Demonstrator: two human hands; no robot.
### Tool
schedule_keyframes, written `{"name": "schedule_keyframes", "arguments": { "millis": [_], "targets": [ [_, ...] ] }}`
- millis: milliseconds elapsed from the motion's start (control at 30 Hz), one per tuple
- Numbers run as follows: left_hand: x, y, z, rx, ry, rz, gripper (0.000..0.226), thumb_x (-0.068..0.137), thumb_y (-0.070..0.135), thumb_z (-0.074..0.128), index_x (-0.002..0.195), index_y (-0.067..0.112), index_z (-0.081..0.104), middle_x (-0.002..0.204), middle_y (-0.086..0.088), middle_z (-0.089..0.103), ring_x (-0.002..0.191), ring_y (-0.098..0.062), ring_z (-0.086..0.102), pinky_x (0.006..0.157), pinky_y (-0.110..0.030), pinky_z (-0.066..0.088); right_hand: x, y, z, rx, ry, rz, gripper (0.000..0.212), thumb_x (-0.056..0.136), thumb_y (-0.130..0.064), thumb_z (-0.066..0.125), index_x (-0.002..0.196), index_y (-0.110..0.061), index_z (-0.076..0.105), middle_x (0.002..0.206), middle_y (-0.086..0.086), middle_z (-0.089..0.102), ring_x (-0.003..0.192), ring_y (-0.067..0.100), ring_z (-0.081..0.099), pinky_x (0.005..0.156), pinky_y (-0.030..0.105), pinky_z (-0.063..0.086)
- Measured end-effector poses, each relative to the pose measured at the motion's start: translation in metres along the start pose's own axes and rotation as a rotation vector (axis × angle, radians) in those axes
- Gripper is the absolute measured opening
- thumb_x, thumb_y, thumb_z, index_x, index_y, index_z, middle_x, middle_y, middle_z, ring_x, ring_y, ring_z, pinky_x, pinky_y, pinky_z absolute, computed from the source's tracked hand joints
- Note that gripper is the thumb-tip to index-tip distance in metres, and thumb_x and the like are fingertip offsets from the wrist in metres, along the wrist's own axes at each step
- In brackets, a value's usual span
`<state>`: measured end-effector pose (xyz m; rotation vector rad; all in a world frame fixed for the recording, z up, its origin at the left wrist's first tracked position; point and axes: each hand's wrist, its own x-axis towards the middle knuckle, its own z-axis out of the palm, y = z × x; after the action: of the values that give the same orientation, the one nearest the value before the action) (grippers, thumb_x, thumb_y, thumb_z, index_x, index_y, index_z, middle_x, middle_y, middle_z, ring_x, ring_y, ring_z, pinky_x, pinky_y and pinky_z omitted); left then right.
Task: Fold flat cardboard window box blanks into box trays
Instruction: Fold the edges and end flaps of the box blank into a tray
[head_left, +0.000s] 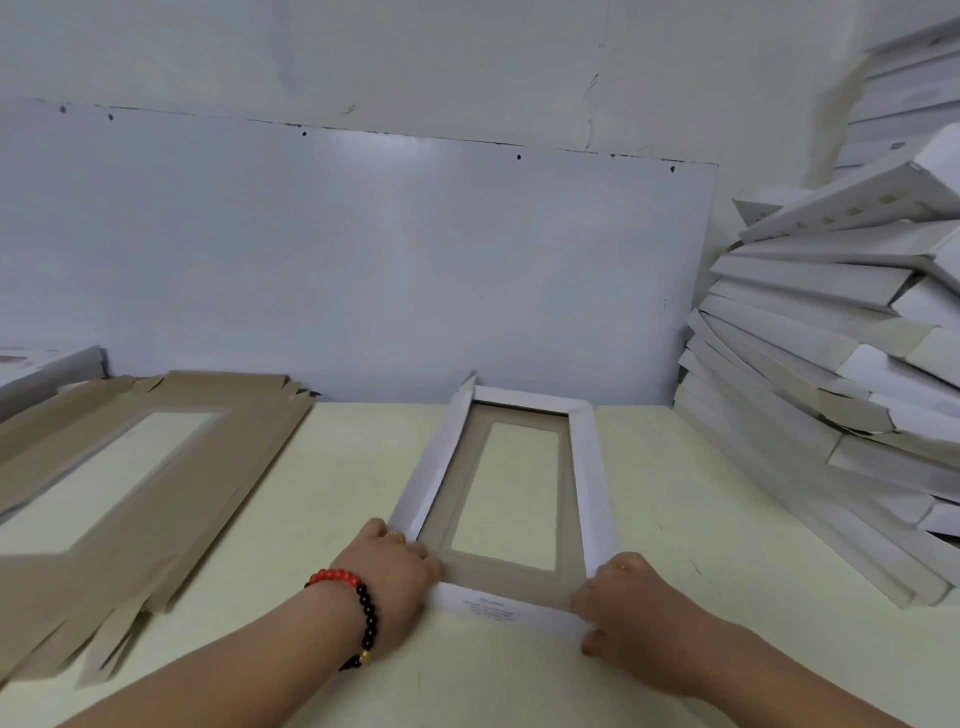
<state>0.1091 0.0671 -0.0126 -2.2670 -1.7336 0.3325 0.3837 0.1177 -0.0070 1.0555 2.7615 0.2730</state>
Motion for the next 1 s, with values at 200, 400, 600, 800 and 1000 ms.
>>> {"name": "schedule_keyframes", "arguments": {
  "millis": [200,400,600,800,1000],
  "targets": [
    [0.004,0.027,0.001,-0.155,0.038,0.037,0.031,0.084,0.011,0.041,0.113,0.020,0.046,0.114,-0.004,0.050,0.105,-0.027,0.046,0.080,-0.035,0.026,-0.002,-0.009,-0.021,0.177,-0.058,-0.169,0.031,0.079,-0.017,0.050,0.109,-0.022,0.046,0.107,-0.006,0.038,0.101,0.016,0.034,0.088,0.025,0.024],
    [0.001,0.029,-0.002,-0.195,0.008,0.040,0.034,0.086,0.008,0.043,0.118,0.017,0.045,0.119,-0.007,0.047,0.110,-0.029,0.042,0.082,-0.035,0.033,0.008,0.014,-0.025,-0.005,-0.070,-0.204,0.040,0.080,-0.008,0.052,0.115,-0.028,0.051,0.116,-0.004,0.049,0.112,0.018,0.041,0.092,0.028,0.030],
    [0.001,0.030,-0.006,-0.191,-0.031,0.049,0.033,0.086,0.006,0.043,0.118,0.015,0.044,0.120,-0.009,0.046,0.111,-0.030,0.041,0.086,-0.037,0.037,0.020,0.013,-0.019,-0.091,-0.016,-0.331,0.030,0.082,-0.008,0.053,0.109,-0.022,0.050,0.108,0.001,0.054,0.103,0.023,0.045,0.080,0.031,0.031],
    [0.002,0.029,-0.007,-0.188,-0.039,0.055,0.034,0.086,0.005,0.046,0.118,0.015,0.044,0.118,-0.009,0.047,0.110,-0.028,0.042,0.084,-0.036,0.037,0.016,0.015,-0.013,-0.046,0.008,-0.428,0.019,0.088,-0.009,0.047,0.104,-0.020,0.047,0.104,0.001,0.050,0.099,0.022,0.043,0.076,0.029,0.028],
    [0.001,0.030,-0.008,-0.185,-0.034,0.050,0.034,0.086,0.005,0.045,0.119,0.015,0.044,0.119,-0.009,0.048,0.110,-0.030,0.042,0.082,-0.036,0.036,0.018,0.012,-0.016,-0.079,-0.015,-0.433,0.021,0.083,-0.006,0.051,0.101,-0.018,0.047,0.098,0.004,0.054,0.099,0.022,0.041,0.076,0.029,0.028]
  ]
}}
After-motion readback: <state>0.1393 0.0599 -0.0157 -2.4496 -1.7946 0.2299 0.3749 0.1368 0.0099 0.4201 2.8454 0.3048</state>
